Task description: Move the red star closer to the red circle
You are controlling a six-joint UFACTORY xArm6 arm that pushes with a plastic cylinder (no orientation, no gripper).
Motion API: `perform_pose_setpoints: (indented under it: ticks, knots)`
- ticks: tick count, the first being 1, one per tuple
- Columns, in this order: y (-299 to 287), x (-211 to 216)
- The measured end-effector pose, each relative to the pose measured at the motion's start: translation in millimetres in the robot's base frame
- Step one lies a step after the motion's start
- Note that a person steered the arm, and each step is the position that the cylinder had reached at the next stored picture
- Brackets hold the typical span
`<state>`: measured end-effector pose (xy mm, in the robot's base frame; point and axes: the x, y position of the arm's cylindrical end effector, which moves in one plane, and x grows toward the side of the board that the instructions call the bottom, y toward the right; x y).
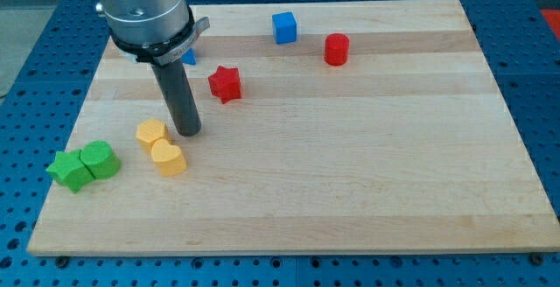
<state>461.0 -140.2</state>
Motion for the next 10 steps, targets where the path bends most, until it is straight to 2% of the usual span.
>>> perform_pose_setpoints:
  ticks: [4, 5, 6, 7, 8, 9, 10]
  knots:
    - [19, -3]
    - [2, -26]
    - [-4, -70]
    - [84, -75]
    - [214, -39]
    - [241, -33]
    - [205, -57]
